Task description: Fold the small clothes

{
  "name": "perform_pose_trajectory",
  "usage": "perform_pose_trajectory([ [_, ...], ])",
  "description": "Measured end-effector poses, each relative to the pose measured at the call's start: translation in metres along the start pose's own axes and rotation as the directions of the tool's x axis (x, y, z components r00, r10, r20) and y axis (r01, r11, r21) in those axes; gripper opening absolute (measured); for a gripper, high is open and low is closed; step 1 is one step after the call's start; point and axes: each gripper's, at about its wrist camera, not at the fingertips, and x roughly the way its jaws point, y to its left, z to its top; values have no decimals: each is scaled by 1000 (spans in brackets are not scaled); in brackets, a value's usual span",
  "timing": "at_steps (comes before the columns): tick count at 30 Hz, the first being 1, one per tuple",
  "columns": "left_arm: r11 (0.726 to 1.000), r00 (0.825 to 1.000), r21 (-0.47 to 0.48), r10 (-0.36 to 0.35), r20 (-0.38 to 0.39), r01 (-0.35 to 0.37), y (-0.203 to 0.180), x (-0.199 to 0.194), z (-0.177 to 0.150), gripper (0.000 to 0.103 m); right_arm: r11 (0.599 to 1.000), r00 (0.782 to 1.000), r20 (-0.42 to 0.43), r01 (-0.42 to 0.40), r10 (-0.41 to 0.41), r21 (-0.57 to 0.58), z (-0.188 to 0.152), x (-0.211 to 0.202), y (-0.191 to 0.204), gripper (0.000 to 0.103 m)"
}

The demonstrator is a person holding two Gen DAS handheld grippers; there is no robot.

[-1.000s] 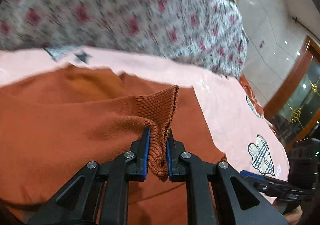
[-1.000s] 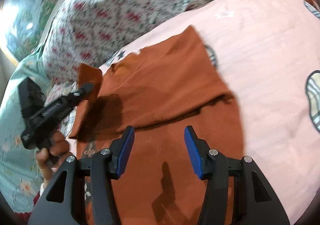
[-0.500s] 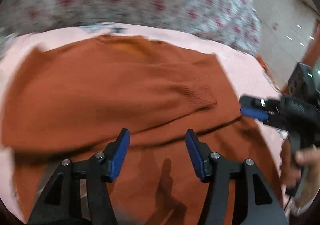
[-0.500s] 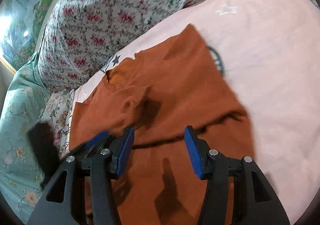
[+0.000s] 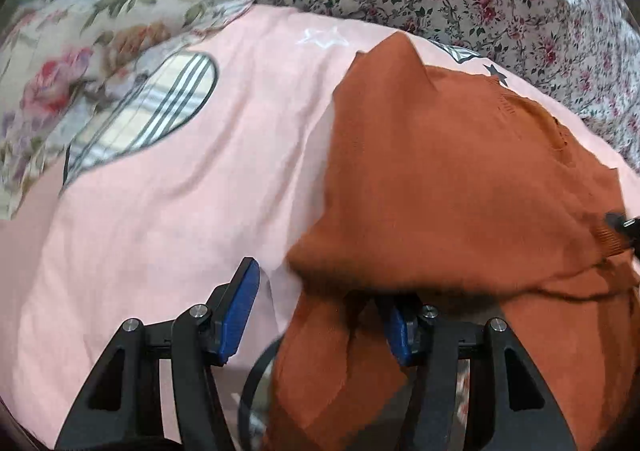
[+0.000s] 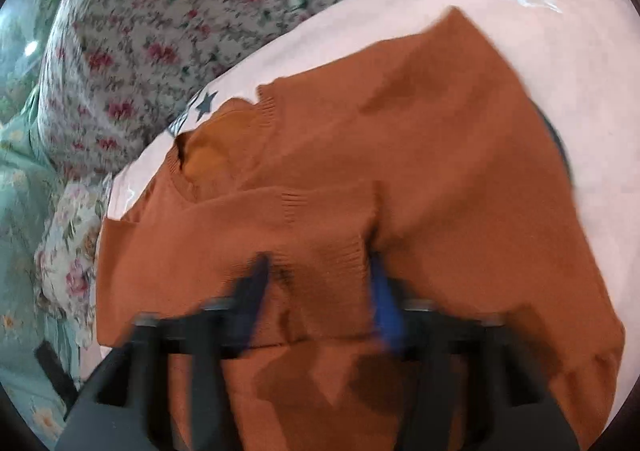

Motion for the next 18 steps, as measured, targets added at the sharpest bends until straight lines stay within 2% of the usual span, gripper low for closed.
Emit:
perform_pose_trajectory([
  [3,1000,1000,-4,14,17,-14,-3,5,14,48,998,988,147,-44,50,-50,9,-51,14,6],
  [6,998,1000,-56,13,23,-12,6,8,15,48,999,968,249,-29,37,-35,9,-90,4,6],
  [7,998,1000,-65,6,25,-5,10,7,12,48,1000,965,262,-4,9,-19,8,-96,-5,6],
  [8,998,1000,-70,6,28,-4,12,6,12,47,999,970,239,40,-36,-15,5,-92,-15,6],
  [11,995,999,-104,-5,47,10,22,-1,11,44,998,988,136,69,-68,-2,-5,-66,-33,6],
  [13,989,998,-143,-35,61,43,31,-4,12,44,997,991,113,81,-78,-19,-12,-56,-34,6],
  [15,985,997,-157,-66,49,73,36,-2,12,44,998,988,147,56,-52,-26,-15,-64,-29,6],
  [18,988,996,-135,-73,47,78,34,-1,10,44,999,965,261,-10,19,-36,-11,-91,-26,6],
])
